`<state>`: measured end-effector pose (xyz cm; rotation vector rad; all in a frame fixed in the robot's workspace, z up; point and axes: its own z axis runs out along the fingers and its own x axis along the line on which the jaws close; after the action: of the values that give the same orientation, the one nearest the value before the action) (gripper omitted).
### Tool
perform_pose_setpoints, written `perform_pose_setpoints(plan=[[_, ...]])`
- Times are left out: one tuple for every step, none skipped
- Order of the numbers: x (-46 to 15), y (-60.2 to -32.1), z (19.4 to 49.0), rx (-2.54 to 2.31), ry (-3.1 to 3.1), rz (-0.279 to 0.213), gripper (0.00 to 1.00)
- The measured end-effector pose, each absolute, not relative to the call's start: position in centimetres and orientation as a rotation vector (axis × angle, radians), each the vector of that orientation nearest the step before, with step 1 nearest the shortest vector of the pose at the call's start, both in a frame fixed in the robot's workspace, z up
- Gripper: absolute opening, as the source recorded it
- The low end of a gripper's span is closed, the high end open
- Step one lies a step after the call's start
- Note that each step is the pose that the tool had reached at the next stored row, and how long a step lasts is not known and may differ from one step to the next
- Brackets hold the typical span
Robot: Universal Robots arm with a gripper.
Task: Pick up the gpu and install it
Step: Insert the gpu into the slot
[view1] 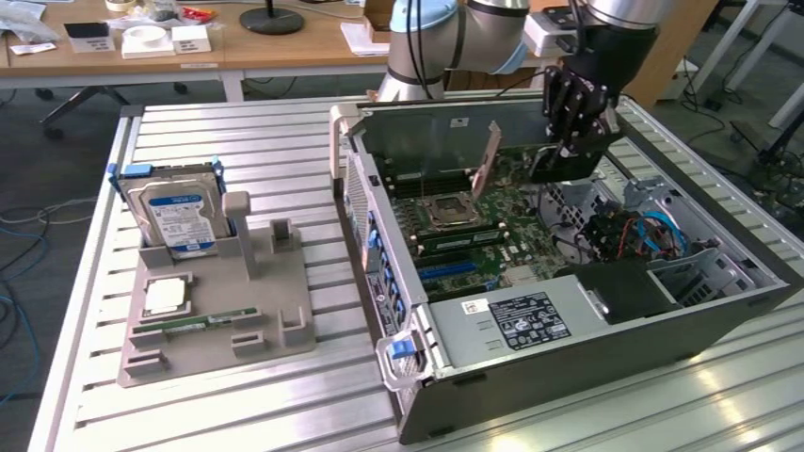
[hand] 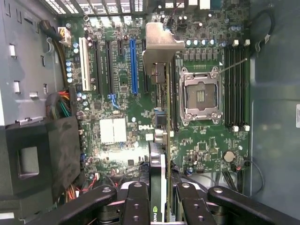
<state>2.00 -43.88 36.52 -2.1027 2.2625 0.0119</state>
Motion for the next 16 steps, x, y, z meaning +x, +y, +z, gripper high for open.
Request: perform_pose_setpoints(plan=[[1.9, -43.9, 36.5, -2.103, 2.262, 0.012, 0.27], [1.8, -43.9, 36.4, -2.103, 2.262, 0.012, 0.27], [1.8, -43.9, 36.4, -2.103, 2.262, 0.012, 0.27], [1.7, -44.0, 36.3, -2.103, 2.263, 0.012, 0.27], [1.7, -44.0, 36.2, -2.103, 2.262, 0.012, 0.27], [1.7, -44.1, 36.2, -2.103, 2.262, 0.012, 0.27], [1.6, -44.3, 36.1, -2.103, 2.262, 0.012, 0.27], [1.6, -44.4, 36.0, -2.103, 2.262, 0.012, 0.27], [1.5, -44.4, 36.0, -2.102, 2.263, 0.012, 0.27], [1.5, -44.5, 35.9, -2.102, 2.263, 0.012, 0.27], [1.4, -44.5, 35.8, -2.103, 2.262, 0.012, 0.27], [1.2, -44.5, 35.7, -2.103, 2.262, 0.012, 0.27], [1.1, -44.6, 35.6, -2.103, 2.262, 0.012, 0.27], [1.0, -44.6, 35.6, -2.103, 2.263, 0.012, 0.27], [0.8, -44.6, 35.5, -2.103, 2.262, 0.012, 0.27], [0.6, -44.6, 35.4, -2.103, 2.262, 0.012, 0.27]])
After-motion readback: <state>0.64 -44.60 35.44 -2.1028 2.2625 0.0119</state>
